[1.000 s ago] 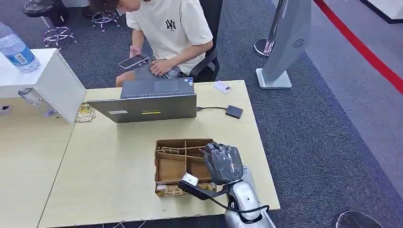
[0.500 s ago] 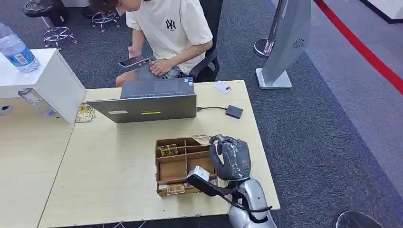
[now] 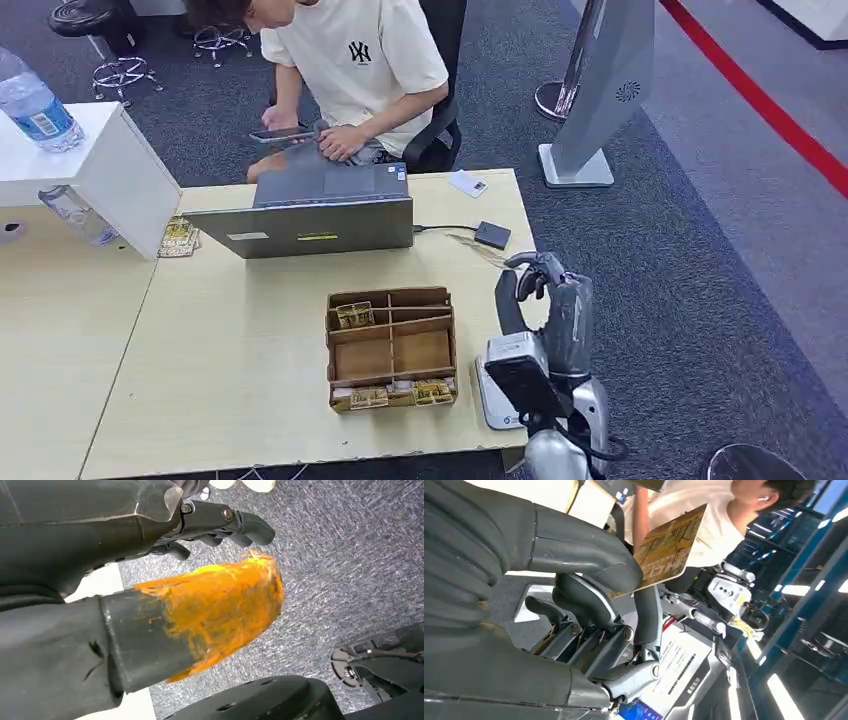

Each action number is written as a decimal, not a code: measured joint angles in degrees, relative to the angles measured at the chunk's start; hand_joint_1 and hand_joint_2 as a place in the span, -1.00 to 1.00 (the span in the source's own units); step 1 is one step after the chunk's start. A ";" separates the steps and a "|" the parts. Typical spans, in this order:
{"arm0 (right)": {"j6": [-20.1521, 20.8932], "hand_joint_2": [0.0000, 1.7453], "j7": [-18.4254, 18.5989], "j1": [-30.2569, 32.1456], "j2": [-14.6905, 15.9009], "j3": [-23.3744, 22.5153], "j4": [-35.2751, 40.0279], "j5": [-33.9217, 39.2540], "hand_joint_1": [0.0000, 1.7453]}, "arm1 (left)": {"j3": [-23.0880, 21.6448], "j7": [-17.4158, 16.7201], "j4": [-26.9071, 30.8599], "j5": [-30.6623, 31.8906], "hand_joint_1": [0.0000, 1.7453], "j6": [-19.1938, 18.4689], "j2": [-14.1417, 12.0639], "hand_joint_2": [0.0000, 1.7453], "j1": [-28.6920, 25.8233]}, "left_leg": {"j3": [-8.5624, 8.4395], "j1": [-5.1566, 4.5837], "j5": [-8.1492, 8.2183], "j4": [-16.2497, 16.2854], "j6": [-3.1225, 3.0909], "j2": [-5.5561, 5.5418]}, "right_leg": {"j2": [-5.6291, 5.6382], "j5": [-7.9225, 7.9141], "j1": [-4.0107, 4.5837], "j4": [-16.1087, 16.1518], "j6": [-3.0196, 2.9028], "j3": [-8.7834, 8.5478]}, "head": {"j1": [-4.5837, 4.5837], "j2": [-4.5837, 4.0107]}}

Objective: Pass the card to the sensor for recognition and then transmit it.

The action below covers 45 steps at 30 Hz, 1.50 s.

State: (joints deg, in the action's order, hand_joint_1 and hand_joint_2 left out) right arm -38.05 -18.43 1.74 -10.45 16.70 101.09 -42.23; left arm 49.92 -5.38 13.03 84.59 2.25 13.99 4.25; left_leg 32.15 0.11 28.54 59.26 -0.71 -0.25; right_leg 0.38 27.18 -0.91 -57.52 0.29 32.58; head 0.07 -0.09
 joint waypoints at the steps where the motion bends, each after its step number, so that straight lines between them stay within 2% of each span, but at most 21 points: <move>1: 0.09 1.00 -0.18 0.07 0.04 0.00 0.22 0.17 1.00 | 0.00 0.00 0.00 0.00 -1.00 0.00 0.00 -1.00 0.00 | 0.00 0.00 0.00 0.00 0.00 0.00 | 0.00 0.00 0.00 0.00 0.00 0.00 | 0.00 0.00; 9: 0.31 1.00 -1.36 -0.06 0.28 0.00 1.73 0.48 1.00 | 0.00 0.09 0.00 0.46 -1.00 -0.07 0.09 -1.00 0.00 | 0.02 0.00 0.00 0.00 0.00 0.00 | 0.00 0.00 0.00 0.00 0.00 0.00 | 0.00 0.00; 13: 0.20 1.00 -1.03 -1.71 0.31 0.00 1.62 -3.03 1.00 | 0.00 0.28 0.00 1.31 -1.00 -0.24 0.09 -1.00 0.01 | 0.02 0.00 0.00 0.00 0.00 0.00 | 0.00 0.00 -0.01 0.00 0.00 -0.01 | 0.00 0.00; 17: 0.02 1.00 0.90 -4.85 0.31 0.18 0.21 -7.44 1.00 | -0.13 0.44 0.00 2.21 -1.00 -0.46 0.09 -1.00 0.03 | 0.01 0.00 -0.01 0.00 0.00 0.01 | 0.01 -0.02 0.00 0.00 -0.01 -0.01 | 0.00 0.00; 27: -0.13 1.00 7.19 -16.06 0.28 3.10 -9.41 -20.61 1.00 | -2.01 0.39 0.00 4.42 -1.00 -1.68 0.04 -1.00 0.15 | 0.01 0.00 -0.04 0.00 -0.01 -0.01 | 0.01 -0.03 0.00 -0.03 -0.02 -0.02 | 0.00 0.00; 34: -0.20 1.00 10.31 -23.56 -0.44 5.29 -18.39 -26.24 1.00 | -3.56 -0.09 0.00 5.25 -1.00 -2.30 0.04 -1.00 0.18 | 0.01 0.00 -0.04 0.00 -0.01 0.00 | 0.01 -0.03 0.00 -0.04 -0.02 -0.02 | 0.02 0.00; 45: -1.40 1.00 15.06 -31.89 -2.78 6.56 -31.75 -33.88 1.00 | -6.62 -0.79 0.00 5.25 -1.00 -3.45 -0.04 -1.00 0.54 | 0.00 0.00 -0.05 0.01 0.00 -0.01 | 0.01 -0.04 0.00 -0.05 -0.04 -0.02 | 0.00 0.00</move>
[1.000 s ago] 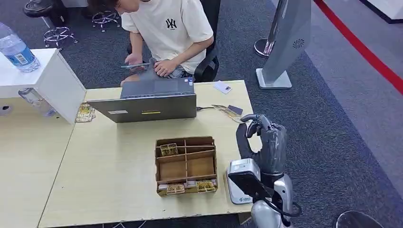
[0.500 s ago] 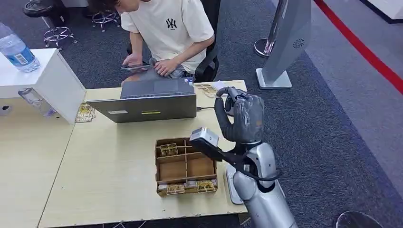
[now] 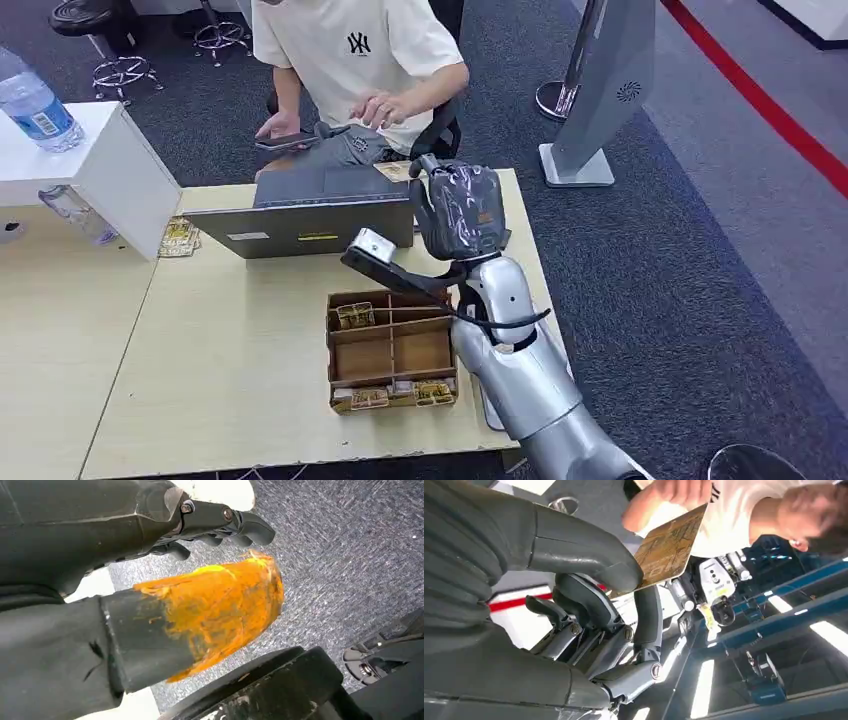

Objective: Pass the card to the sensor for recognition and then transmit it.

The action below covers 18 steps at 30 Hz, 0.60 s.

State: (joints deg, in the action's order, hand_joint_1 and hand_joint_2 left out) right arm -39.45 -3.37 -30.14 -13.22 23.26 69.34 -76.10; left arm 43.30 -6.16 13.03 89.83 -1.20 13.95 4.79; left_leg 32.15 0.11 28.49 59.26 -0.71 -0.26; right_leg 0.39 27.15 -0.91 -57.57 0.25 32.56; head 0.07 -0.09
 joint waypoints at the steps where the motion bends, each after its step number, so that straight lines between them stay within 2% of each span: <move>1: -0.02 1.00 0.24 -0.49 -0.18 0.00 -0.84 -0.62 1.00 | -0.24 -0.02 0.00 0.00 -1.00 -0.02 0.00 -1.00 0.05 | 0.00 0.00 0.00 0.00 0.00 0.00 | 0.00 0.00 0.00 0.00 0.00 0.00 | 0.00 0.00; 8: -0.05 1.00 2.08 -2.82 -1.23 -0.77 -4.75 -7.48 1.00 | -1.55 -0.50 0.00 0.00 -1.00 -0.57 -0.02 -1.00 0.39 | 0.00 0.00 0.00 0.00 0.00 0.00 | 0.00 0.00 0.00 0.00 0.00 0.00 | 0.00 0.00; 18: -0.07 1.00 5.79 -3.25 -1.49 -1.53 -5.08 -12.85 1.00 | -2.03 -0.77 0.00 0.00 -1.00 -0.59 -0.07 -1.00 0.44 | 0.00 0.00 0.00 0.01 0.00 0.00 | 0.00 0.00 0.00 0.00 0.00 0.01 | 0.00 0.00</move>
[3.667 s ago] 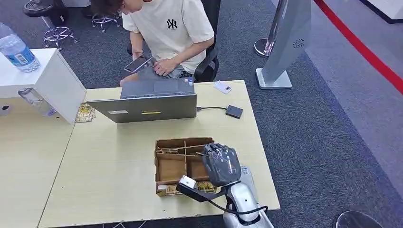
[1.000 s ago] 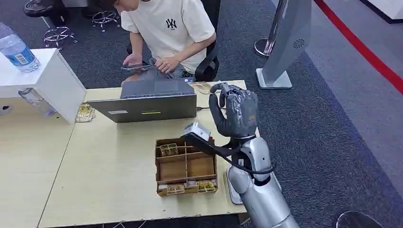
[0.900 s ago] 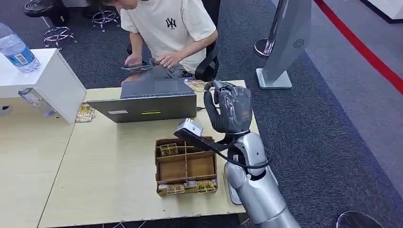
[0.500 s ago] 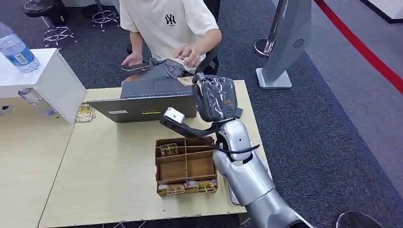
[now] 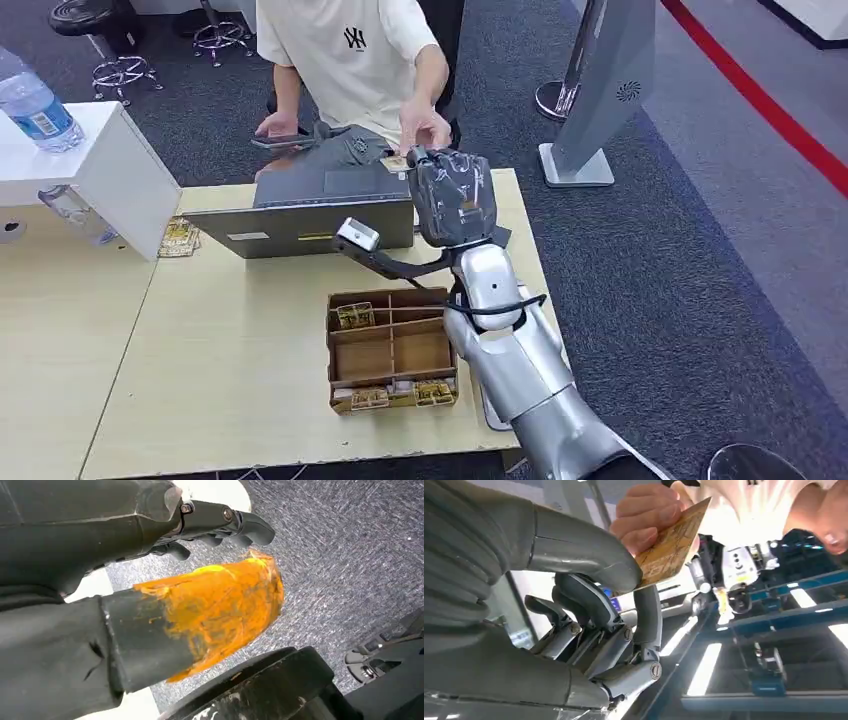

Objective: Pass the card to the sensor for recognition and then transmit it.

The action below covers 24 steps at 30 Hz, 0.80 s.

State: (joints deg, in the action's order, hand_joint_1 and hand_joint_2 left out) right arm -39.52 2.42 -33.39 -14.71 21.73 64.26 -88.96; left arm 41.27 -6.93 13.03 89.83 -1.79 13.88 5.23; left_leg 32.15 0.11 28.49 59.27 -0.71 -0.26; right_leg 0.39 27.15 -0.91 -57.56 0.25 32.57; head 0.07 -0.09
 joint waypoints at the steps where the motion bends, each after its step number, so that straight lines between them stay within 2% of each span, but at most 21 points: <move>1: 0.00 1.00 0.33 0.00 0.00 -0.02 0.00 0.00 1.00 | 0.00 -0.02 0.00 0.00 -1.00 0.00 0.00 -1.00 -0.01 | 0.00 0.00 0.00 0.00 0.00 0.00 | 0.00 0.00 0.00 0.00 0.00 0.00 | 0.00 0.00; 2: 0.00 1.00 0.55 0.00 0.00 -0.04 0.00 0.00 -1.00 | 0.00 -0.02 0.00 0.00 -1.00 0.02 0.00 -1.00 0.00 | 0.01 0.00 0.00 0.00 0.00 0.00 | 0.00 0.00 0.00 0.00 0.00 0.01 | 0.00 0.00; 4: 0.00 1.00 0.59 -0.01 0.00 -0.11 0.00 -0.02 -1.00 | 0.00 -0.02 0.00 0.00 -1.00 0.00 0.00 -1.00 0.00 | 0.00 0.00 0.00 0.00 0.00 0.00 | 0.01 0.00 0.00 0.00 0.00 0.02 | -0.02 0.00; 5: -0.02 -1.00 0.70 -0.01 0.00 -0.11 0.07 -0.02 -1.00 | -0.02 -0.02 0.00 0.00 -1.00 0.00 0.00 -1.00 0.00 | 0.00 0.00 0.00 0.00 0.00 0.01 | 0.01 0.00 0.00 0.00 0.00 0.02 | 0.02 0.00; 9: -0.02 -1.00 2.56 0.02 0.00 -0.11 0.43 0.00 -1.00 | -0.02 -0.11 0.00 -0.02 -1.00 0.00 0.00 -1.00 0.02 | 0.01 0.00 0.01 0.00 0.00 0.00 | 0.01 0.01 0.00 0.00 0.00 0.03 | 0.00 0.00; 13: -0.02 -1.00 1.55 0.69 0.07 -0.11 1.99 0.66 -1.00 | 0.00 -0.18 0.00 -0.20 -1.00 0.07 0.00 -1.00 0.02 | 0.00 0.00 0.00 0.00 0.00 0.01 | 0.01 0.01 0.00 0.00 0.00 0.03 | 0.00 0.00; 18: -0.07 -1.00 -7.77 3.80 -1.22 -1.98 5.75 9.78 -1.00 | 0.00 -0.20 0.00 -0.76 -1.00 0.70 0.00 -1.00 -0.09 | 0.00 0.01 0.00 0.00 0.00 0.01 | 0.00 0.00 0.01 0.00 -0.01 0.02 | 0.00 0.00; 19: 0.00 -1.00 -10.15 4.97 -1.73 -2.58 6.80 13.90 -1.00 | 0.02 -0.20 0.00 -1.03 -1.00 0.88 0.00 -1.00 -0.12 | 0.01 0.01 0.00 0.00 0.00 0.00 | 0.00 0.00 0.01 0.00 -0.01 0.02 | 0.00 0.00; 20: 0.97 -1.00 -12.90 6.62 -2.27 -2.71 7.94 21.72 -1.00 | 0.02 -0.17 0.00 -1.68 -1.00 1.29 0.00 -1.00 -0.21 | 0.01 0.01 0.01 -0.01 0.00 -0.01 | 0.00 0.00 0.01 0.00 -0.01 0.02 | 0.00 0.00; 22: 6.90 -1.00 -16.10 9.15 -2.51 -1.56 10.57 40.62 -1.00 | 0.18 0.00 0.00 -2.64 -1.00 2.01 0.00 -1.00 -0.34 | 0.02 0.01 0.01 -0.01 0.00 0.00 | -0.01 0.01 0.01 0.00 0.00 0.02 | 0.00 0.00; 24: 16.70 -1.00 -17.70 12.31 -2.51 0.51 14.48 59.41 -1.00 | 0.46 0.28 0.00 -3.50 -1.00 2.47 -0.02 -1.00 -0.52 | 0.03 0.01 0.04 -0.02 0.03 0.00 | 0.01 0.04 0.01 0.00 0.00 0.05 | -0.02 0.00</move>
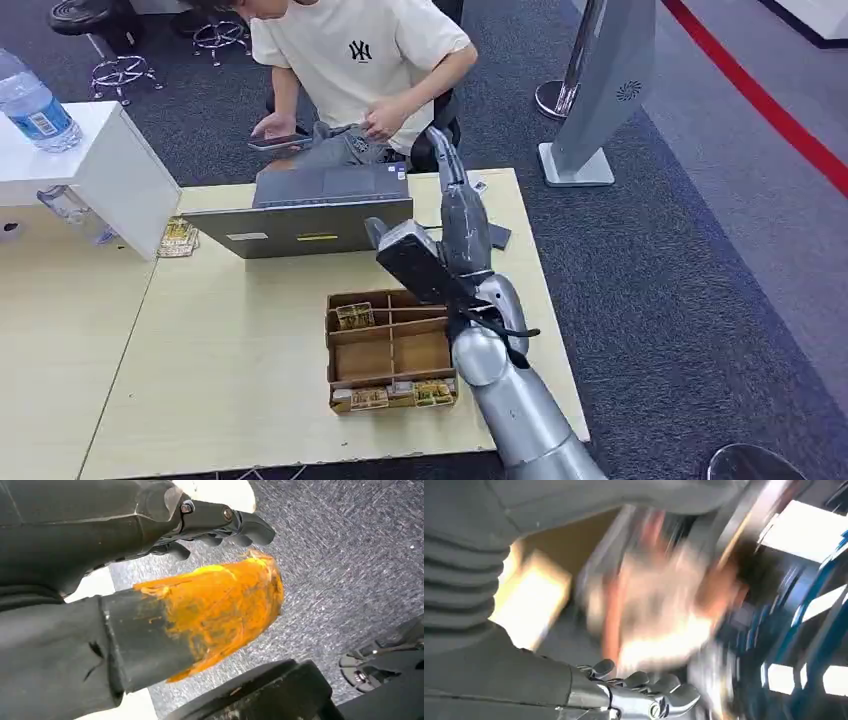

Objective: Pass the card to the sensor for recognition and then transmit it.

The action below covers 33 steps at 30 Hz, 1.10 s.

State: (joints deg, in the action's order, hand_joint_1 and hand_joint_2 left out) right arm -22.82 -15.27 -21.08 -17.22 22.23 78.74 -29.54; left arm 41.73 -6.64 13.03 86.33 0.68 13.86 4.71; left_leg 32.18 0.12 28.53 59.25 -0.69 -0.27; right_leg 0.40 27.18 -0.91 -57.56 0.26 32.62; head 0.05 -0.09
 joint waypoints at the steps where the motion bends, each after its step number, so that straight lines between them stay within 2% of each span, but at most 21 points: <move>1: 7.27 -1.00 -0.74 1.50 0.04 1.32 1.88 10.07 -1.00 | 0.24 0.09 0.00 -0.39 -1.00 0.13 -0.02 -1.00 -0.07 | 0.00 0.00 0.01 0.00 0.00 0.01 | 0.02 0.00 0.00 0.00 0.00 0.03 | 0.04 0.00; 4: 25.30 -1.00 -3.39 5.24 1.09 4.47 5.54 29.73 -1.00 | 0.81 0.17 0.00 -1.00 -1.00 0.33 -0.07 -1.00 -0.12 | 0.01 0.01 0.01 0.00 0.01 -0.05 | -0.05 0.04 0.01 0.01 -0.01 0.03 | 0.02 0.00; 6: 33.29 -1.00 -4.72 7.97 2.29 6.39 7.24 36.57 -1.00 | 1.29 0.20 0.00 -1.22 -1.00 0.35 -0.09 -1.00 -0.22 | 0.02 0.02 0.01 0.00 0.01 -0.06 | -0.06 0.04 0.01 0.01 -0.01 0.01 | 0.02 0.00; 9: 39.22 -1.00 -5.80 10.97 3.99 8.71 8.41 39.59 -1.00 | 1.64 0.20 0.00 -1.68 -1.00 0.35 -0.15 -1.00 -0.24 | 0.02 0.02 0.02 0.00 0.01 -0.04 | -0.05 0.04 0.00 0.01 0.00 0.01 | 0.02 0.00; 13: 48.68 -1.00 -5.31 15.58 6.36 12.48 7.86 41.74 -1.00 | 2.40 0.46 0.00 -2.21 -1.00 0.39 -0.26 -1.00 -0.24 | 0.01 0.01 0.02 0.00 0.01 -0.05 | -0.06 0.04 0.00 0.03 0.00 -0.02 | 0.02 0.00; 15: 50.38 -1.00 -6.30 16.61 7.72 14.27 6.48 40.60 -1.00 | 2.75 0.55 0.00 -2.60 -1.00 0.52 -0.28 -1.00 -0.24 | 0.03 -0.01 0.02 0.01 0.01 -0.01 | -0.03 0.02 -0.01 0.03 -0.01 0.05 | 0.00 0.00; 18: 50.75 -1.00 -7.83 18.25 10.50 16.60 3.44 39.18 -1.00 | 3.23 0.57 0.00 -3.06 -1.00 0.72 -0.28 -1.00 -0.21 | -0.01 0.00 0.02 0.00 0.01 -0.03 | -0.05 0.04 0.00 0.04 0.00 -0.05 | 0.06 0.00; 20: 48.75 -1.00 -8.92 19.16 12.55 18.12 0.25 34.80 -1.00 | 3.84 0.57 0.00 -3.69 -1.00 0.94 -0.26 -1.00 -0.22 | -0.01 0.00 0.03 0.00 0.01 -0.03 | -0.05 0.04 0.00 0.04 0.00 -0.04 | 0.09 0.00; 22: 43.99 -1.00 -9.53 20.07 14.64 19.21 -2.75 29.16 -1.00 | 4.41 0.57 0.00 -4.35 -1.00 1.38 -0.26 -1.00 -0.22 | -0.01 0.00 0.03 0.00 0.01 -0.04 | -0.06 0.04 0.00 0.05 0.00 -0.04 | 0.06 0.00; 27: 33.28 -1.00 -9.08 22.22 18.03 21.22 -8.04 22.56 -1.00 | 5.88 0.72 0.00 -5.77 -1.00 1.77 -0.28 -1.00 -0.23 | -0.01 -0.01 0.03 0.00 0.00 -0.04 | -0.06 0.04 0.00 0.05 0.00 -0.04 | 0.09 0.00; 33: 18.04 -1.00 -6.30 24.17 19.28 23.10 -12.69 16.67 -1.00 | 7.50 1.14 0.00 -7.01 -1.00 1.84 -0.31 -1.00 -0.30 | -0.01 0.01 0.04 0.00 0.01 -0.01 | -0.04 0.04 0.01 0.05 0.00 -0.01 | 0.06 0.00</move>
State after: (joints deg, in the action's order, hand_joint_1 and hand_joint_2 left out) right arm -4.78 -21.57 3.08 2.06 45.33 66.05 -12.88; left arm 49.22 -5.51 13.03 79.32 2.51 13.55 4.41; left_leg 32.18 0.13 28.57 59.25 -0.68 -0.27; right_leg 0.37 27.22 -0.90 -57.51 0.25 32.62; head 0.11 -0.09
